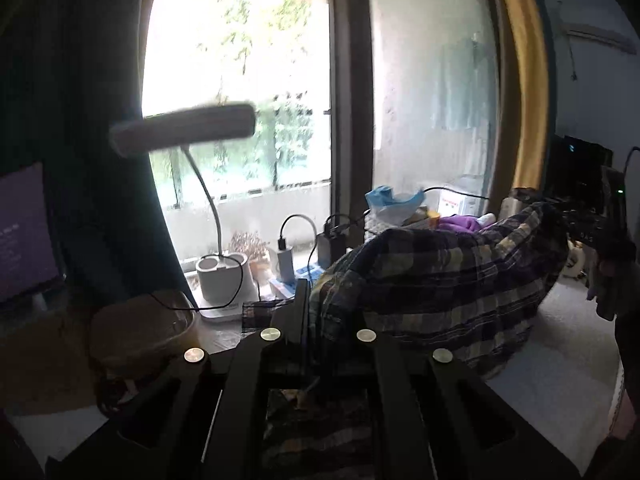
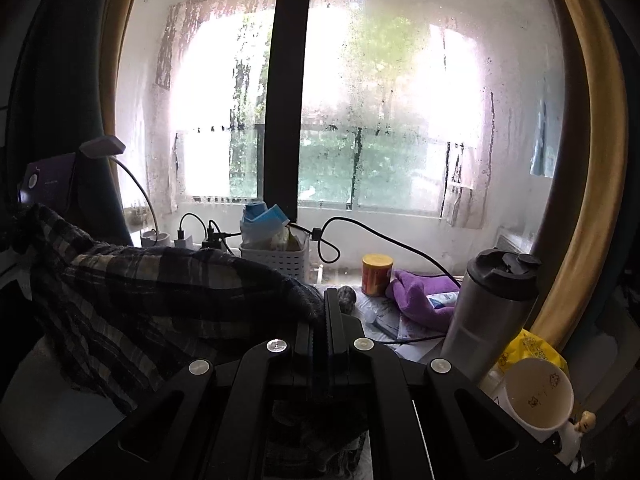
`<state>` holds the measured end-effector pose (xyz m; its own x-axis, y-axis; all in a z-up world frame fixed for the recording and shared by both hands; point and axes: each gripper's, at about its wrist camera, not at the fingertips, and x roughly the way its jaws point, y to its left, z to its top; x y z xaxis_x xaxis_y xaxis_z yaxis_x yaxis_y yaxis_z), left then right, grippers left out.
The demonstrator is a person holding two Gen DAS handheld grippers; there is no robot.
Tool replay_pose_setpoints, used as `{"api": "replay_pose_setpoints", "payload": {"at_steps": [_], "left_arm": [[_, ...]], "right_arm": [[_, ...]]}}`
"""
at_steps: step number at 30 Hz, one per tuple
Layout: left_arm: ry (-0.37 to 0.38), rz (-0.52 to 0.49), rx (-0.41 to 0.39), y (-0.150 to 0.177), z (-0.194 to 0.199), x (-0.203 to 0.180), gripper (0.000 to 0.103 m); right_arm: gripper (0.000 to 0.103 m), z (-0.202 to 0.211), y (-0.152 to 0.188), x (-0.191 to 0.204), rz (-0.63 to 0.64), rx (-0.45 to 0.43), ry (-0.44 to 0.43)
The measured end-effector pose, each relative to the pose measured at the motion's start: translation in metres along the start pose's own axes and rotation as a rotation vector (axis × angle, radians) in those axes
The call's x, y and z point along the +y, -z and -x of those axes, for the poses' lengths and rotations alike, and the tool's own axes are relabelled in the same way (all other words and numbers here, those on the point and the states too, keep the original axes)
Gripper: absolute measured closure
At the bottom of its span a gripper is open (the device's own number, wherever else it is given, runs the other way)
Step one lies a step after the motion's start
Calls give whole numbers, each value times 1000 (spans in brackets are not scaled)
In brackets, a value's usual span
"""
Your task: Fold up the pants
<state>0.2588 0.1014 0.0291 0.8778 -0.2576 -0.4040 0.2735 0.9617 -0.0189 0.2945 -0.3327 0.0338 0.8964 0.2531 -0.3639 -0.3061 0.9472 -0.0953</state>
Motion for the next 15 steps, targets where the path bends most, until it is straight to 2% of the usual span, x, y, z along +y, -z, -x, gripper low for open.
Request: {"api": "replay_pose_setpoints", "payload": {"at_steps": [9, 13, 15], "left_arm": [[15, 134, 131, 7, -72, 35, 97], [-10, 135, 165, 10, -93, 40, 96], [-56, 98, 182, 11, -103, 37, 96]], "right_arm": [[99, -53, -4, -3, 14, 63, -10], [99, -82, -1, -6, 11, 107, -15], [99, -96, 2, -6, 19, 129, -14]]}}
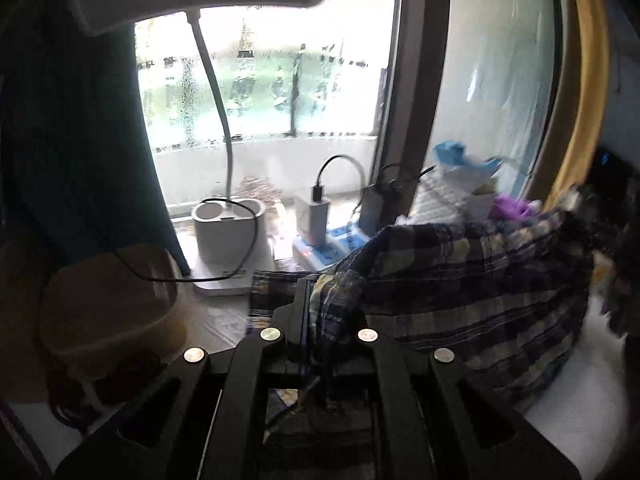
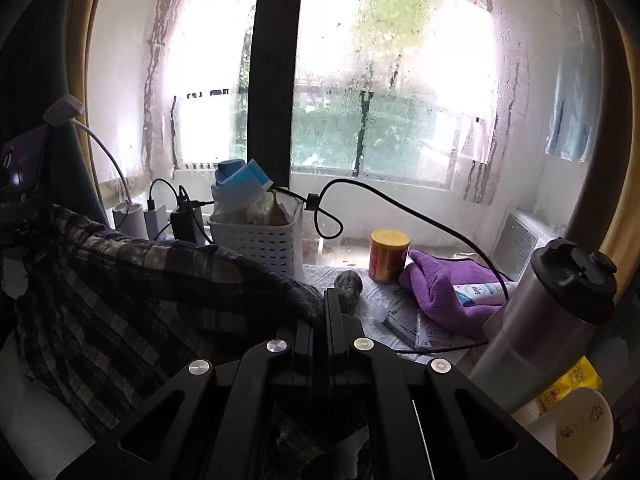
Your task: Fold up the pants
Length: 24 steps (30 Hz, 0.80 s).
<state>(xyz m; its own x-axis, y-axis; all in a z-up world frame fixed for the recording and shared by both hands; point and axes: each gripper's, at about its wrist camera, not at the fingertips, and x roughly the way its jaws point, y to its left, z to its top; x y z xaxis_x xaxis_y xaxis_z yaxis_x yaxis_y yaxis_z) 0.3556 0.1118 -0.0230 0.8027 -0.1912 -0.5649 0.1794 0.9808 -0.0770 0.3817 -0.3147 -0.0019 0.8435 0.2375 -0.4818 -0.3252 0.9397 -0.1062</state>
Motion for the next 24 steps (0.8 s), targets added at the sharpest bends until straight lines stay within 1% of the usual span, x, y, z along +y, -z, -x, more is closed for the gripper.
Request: {"api": "replay_pose_setpoints", "payload": {"at_steps": [1, 4, 5, 6, 7, 9, 13, 16, 18, 20, 24], "left_arm": [[-29, -26, -1, 0, -4, -4, 96], [-58, -47, 12, -1, -17, -5, 92], [-65, -46, 15, 0, -21, -4, 86], [-70, -40, 18, 0, -27, -1, 80], [-69, -26, 25, 1, -32, 3, 77], [-72, 7, 38, 3, -41, 12, 69], [-97, 56, 67, 11, -54, 27, 65], [-135, 76, 87, 17, -62, 36, 56], [-139, 111, 103, 20, -63, 45, 48], [-141, 130, 118, 22, -63, 50, 47], [-145, 131, 126, 24, -58, 54, 46]], "right_arm": [[99, -6, 0, 0, 4, 8, -2], [99, -26, 4, -1, 3, 54, -7], [99, -30, 6, -1, 1, 59, -4], [99, -34, 9, -3, -2, 69, -1], [99, -38, 11, -4, -5, 80, 4], [99, -46, 15, -5, -6, 94, 11], [99, -59, 21, -6, -6, 129, 17], [99, -66, 24, -7, -10, 150, 29], [99, -72, 26, -7, -11, 165, 31], [99, -77, 28, -7, -1, 183, 35], [99, -81, 29, -7, 1, 192, 43]]}}
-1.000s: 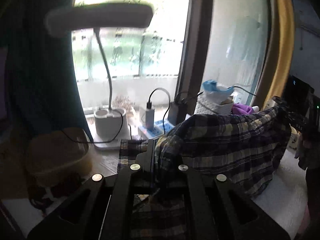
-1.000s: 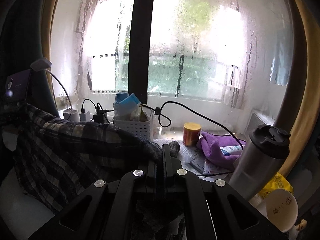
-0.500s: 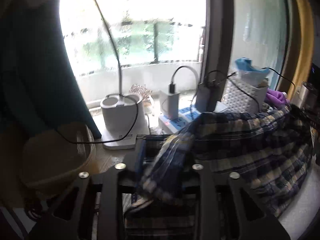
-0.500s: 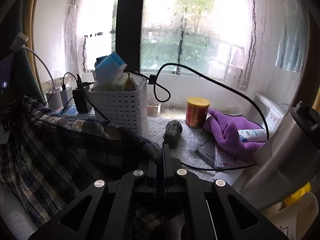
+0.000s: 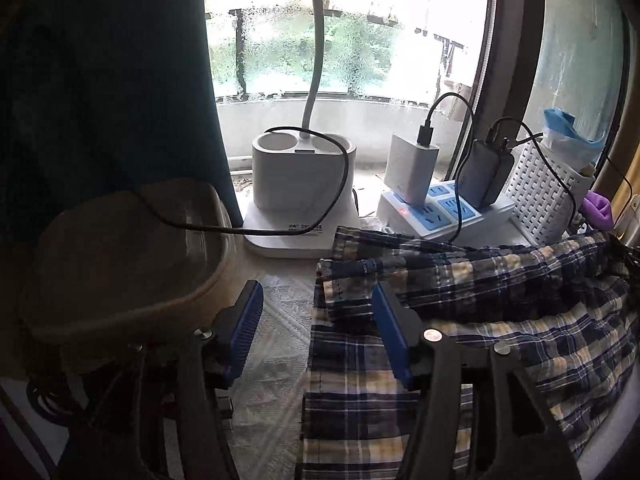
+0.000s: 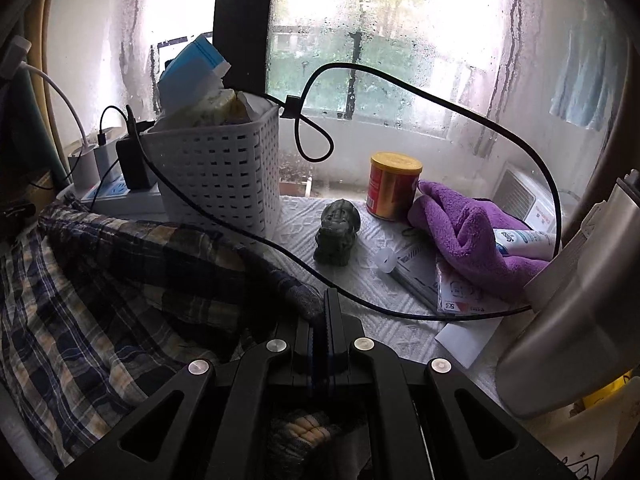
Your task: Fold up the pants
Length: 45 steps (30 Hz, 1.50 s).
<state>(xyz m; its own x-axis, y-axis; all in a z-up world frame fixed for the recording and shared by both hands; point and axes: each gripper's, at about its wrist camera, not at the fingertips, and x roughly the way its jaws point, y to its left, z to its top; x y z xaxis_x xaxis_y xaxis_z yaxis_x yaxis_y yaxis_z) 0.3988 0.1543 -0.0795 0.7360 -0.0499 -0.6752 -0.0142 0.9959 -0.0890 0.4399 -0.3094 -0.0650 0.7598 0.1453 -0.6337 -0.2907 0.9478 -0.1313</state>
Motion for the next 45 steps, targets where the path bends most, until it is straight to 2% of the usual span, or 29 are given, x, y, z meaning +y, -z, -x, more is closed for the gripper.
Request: {"api": "replay_pose_setpoints", "payload": {"at_steps": [3, 6, 9, 14, 17, 21, 24, 26, 27, 29, 31, 34, 37, 40, 42, 44, 45], "left_arm": [[26, -39, 2, -2, 5, -5, 46], [43, -128, 84, -1, -9, -19, 43], [13, -171, 128, -1, -24, -26, 43], [-1, -310, 199, 4, -39, -50, 44], [-49, -373, 190, 4, -41, -61, 43], [-122, -371, 186, -4, -52, -63, 43], [-193, -353, 127, -16, -51, -64, 43], [-201, -303, 61, -26, -44, -62, 44], [-198, -279, 30, -30, -39, -61, 44], [-196, -245, -19, -38, -32, -60, 43], [-171, -237, -14, -42, -26, -61, 43], [-94, -271, 31, -35, -15, -72, 43], [-25, -359, 80, -15, -9, -94, 43], [57, -381, 177, 1, -17, -107, 43], [69, -373, 222, 10, -23, -107, 43], [56, -375, 244, 12, -34, -108, 43], [69, -349, 261, 11, -40, -107, 43]], "right_arm": [[98, 2, 1, -1, -4, -7, -4], [96, 5, 1, -3, -11, -25, 1], [96, 9, 1, -4, -15, -46, -5], [96, 14, 0, -5, -24, -72, -17], [96, 13, 0, -8, -36, -72, -19], [93, 12, 0, -10, -38, -62, -10], [71, 16, 0, -11, -32, -76, 29], [23, 20, 0, -16, -38, -90, 63], [17, 23, 0, -19, -49, -106, 72], [16, 27, 0, -22, -54, -118, 61], [16, 29, 1, -19, -38, -122, 64], [16, 32, 3, -9, 5, -127, 49], [17, 39, 5, 4, 41, -144, 20], [18, 45, 5, 21, 66, -141, -29], [26, 48, 3, 37, 80, -128, -84], [45, 49, 2, 54, 114, -107, -124], [50, 47, 1, 67, 140, -84, -151]]}}
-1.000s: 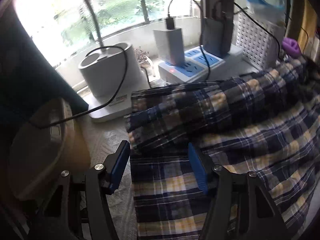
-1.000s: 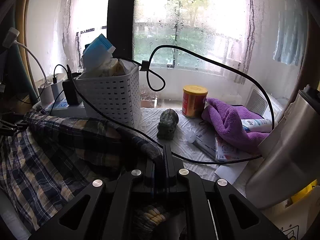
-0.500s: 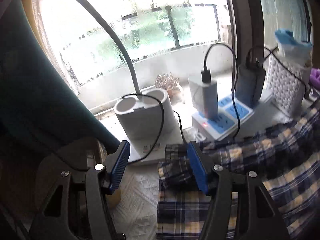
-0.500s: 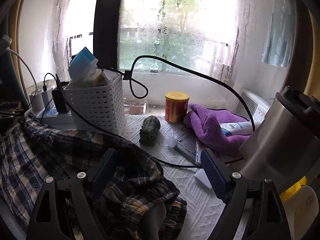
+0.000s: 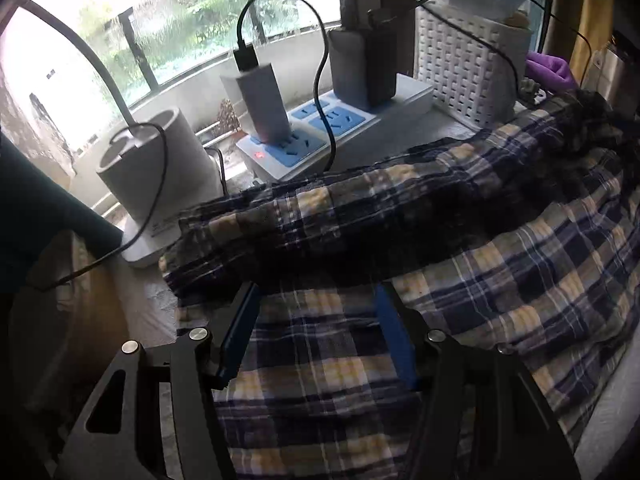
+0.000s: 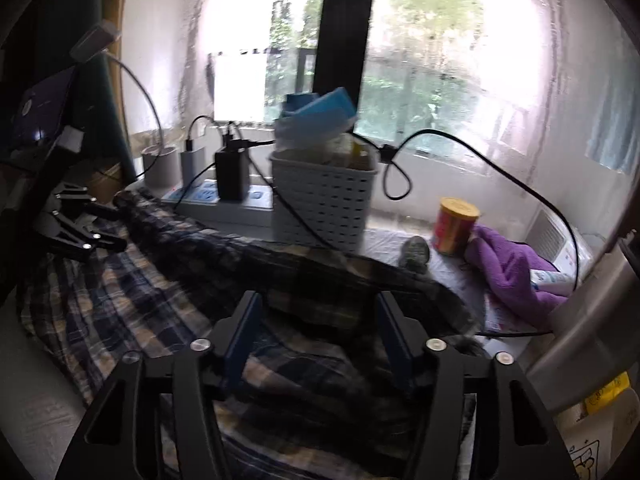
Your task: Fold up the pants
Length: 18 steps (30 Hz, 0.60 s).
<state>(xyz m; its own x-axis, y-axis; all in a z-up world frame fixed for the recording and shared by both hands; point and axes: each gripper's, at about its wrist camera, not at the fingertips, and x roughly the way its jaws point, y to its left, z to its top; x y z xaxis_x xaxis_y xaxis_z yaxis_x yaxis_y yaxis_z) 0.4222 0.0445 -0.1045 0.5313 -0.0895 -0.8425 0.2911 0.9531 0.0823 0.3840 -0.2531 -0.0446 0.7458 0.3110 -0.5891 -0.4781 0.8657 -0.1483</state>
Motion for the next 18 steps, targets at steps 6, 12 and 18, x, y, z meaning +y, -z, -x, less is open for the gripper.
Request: {"api": "replay_pose_setpoints", "payload": {"at_steps": [6, 12, 18], "left_arm": [[25, 71, 6, -24, -19, 6, 43], [-66, 76, -89, -45, -20, -8, 43], [-115, 103, -133, -59, -19, 4, 43]], "right_arm": [[61, -32, -10, 56, 72, 116, -125], [60, -61, -26, 73, 50, 178, -183], [60, -104, -48, 57, -75, 270, -254]]}}
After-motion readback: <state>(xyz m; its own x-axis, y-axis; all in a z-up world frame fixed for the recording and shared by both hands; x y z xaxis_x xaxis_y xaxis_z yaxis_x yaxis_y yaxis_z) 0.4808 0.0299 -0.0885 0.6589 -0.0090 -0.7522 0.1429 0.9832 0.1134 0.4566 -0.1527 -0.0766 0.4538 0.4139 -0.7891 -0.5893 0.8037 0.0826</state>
